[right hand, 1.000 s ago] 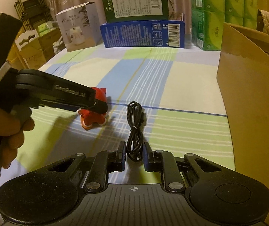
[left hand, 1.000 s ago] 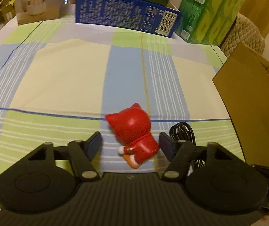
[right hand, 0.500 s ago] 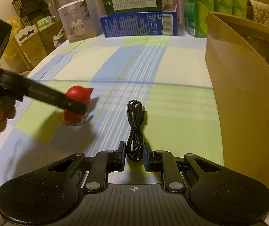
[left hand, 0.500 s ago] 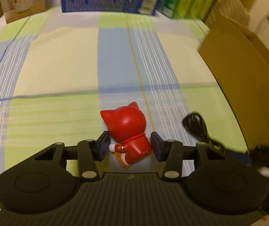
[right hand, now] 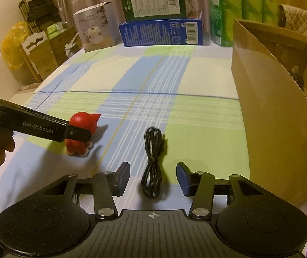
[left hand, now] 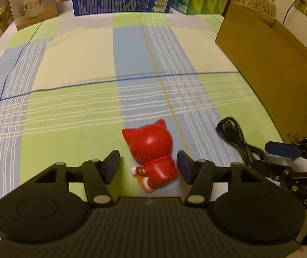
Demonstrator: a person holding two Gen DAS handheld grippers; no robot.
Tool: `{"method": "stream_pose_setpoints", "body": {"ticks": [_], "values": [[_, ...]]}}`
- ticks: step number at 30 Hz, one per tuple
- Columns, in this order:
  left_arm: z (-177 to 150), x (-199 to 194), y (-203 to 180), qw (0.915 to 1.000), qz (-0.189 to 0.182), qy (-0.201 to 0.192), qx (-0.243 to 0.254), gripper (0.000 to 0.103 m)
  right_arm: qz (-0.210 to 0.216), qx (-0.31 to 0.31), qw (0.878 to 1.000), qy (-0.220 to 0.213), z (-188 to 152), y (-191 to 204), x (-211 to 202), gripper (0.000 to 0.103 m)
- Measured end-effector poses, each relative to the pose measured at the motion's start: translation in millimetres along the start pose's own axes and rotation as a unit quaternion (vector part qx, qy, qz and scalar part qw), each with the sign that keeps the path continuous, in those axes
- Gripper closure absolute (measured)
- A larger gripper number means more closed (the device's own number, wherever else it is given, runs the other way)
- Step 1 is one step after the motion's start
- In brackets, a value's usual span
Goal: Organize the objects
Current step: 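Grasp the red figurine with the left tool while the right tool grasps the black cable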
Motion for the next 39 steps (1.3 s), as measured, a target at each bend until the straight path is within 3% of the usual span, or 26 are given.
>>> {"method": "stream_pose_setpoints", "body": {"ticks": [10, 20, 24, 32, 39], "values": [[4, 3, -6, 0.9996, 0.021, -0.012, 0.014, 0.048, -0.025, -0.034, 0.999, 0.019, 14, 5, 28, 0.059], [2, 8, -9, 0.9996, 0.018, -0.009, 0.017, 0.048, -0.041, -0.030, 0.999, 0.021, 10, 2, 35, 0.080], [3, 12, -8, 0.9996, 0.023, -0.005, 0.014, 0.057, -0.043, -0.031, 0.998, 0.017, 8, 2, 34, 0.083], [3, 15, -10, 0.9997, 0.023, -0.003, 0.012, 0.061, -0.034, -0.024, 0.999, 0.016, 7, 2, 32, 0.088], [3, 10, -11, 0.9999, -0.002, -0.011, 0.004, 0.062, -0.026, -0.013, 1.000, 0.009, 7, 2, 23, 0.092]]}}
Point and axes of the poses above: each gripper's, at about its wrist camera, not at the fingertips, and x roughly the way its jaws point, y to its left, z to its top, the point moved 5 cm from there along x, roughly the way its jaws point, and after that the axes turned 11 degrees about y, right-handed, at the moved point
